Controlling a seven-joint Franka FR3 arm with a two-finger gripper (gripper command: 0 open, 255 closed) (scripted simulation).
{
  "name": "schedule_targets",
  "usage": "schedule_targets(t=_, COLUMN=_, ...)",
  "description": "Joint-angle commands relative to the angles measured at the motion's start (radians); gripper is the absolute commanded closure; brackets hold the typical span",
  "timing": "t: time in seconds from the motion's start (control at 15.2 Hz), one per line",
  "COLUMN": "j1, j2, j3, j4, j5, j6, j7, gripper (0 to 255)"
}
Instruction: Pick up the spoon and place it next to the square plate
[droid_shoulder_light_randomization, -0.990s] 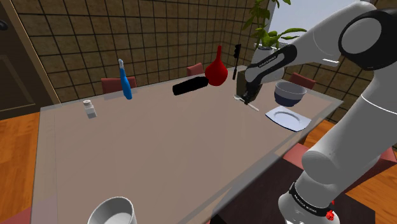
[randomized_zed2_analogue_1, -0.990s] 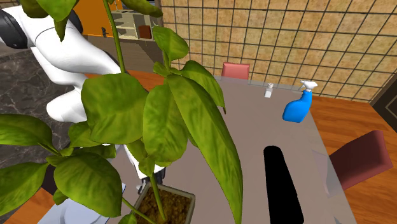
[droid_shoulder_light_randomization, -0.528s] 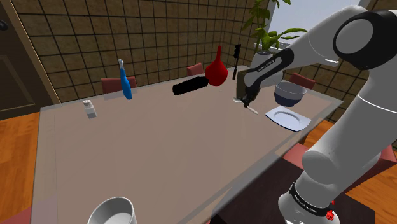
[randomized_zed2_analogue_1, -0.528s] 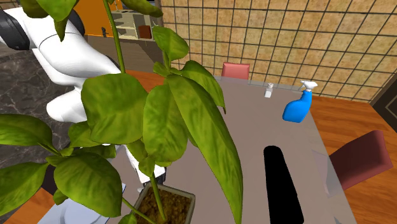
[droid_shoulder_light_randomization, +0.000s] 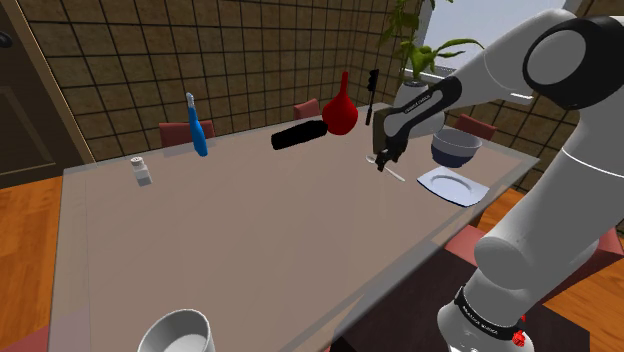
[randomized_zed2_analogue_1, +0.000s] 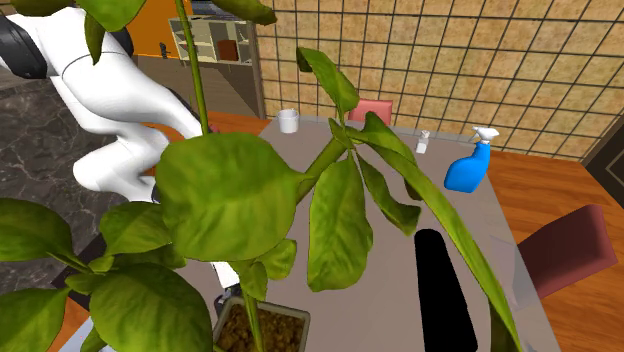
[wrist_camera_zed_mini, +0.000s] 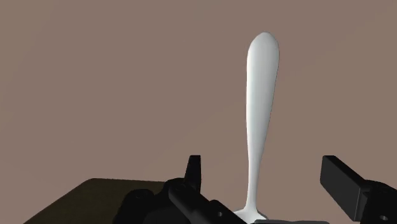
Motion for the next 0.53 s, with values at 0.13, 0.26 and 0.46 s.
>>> schedule_targets(t=0.13, j1=0.003, j2=-0.060, j3=0.003, j4=0.009, j5=-0.004, j6=-0.064, j7=0.002, gripper=0)
schedule_targets(t=0.26, j1=0.005, j2=-0.108, j3=0.007, j4=0.021, j5=-0.005, j6=-0.124, j7=0.004, gripper=0)
schedule_targets(t=0.46, j1=0.005, j2=-0.108, j3=0.008, j4=0.021, j5=-0.005, j6=-0.124, j7=0.004, gripper=0)
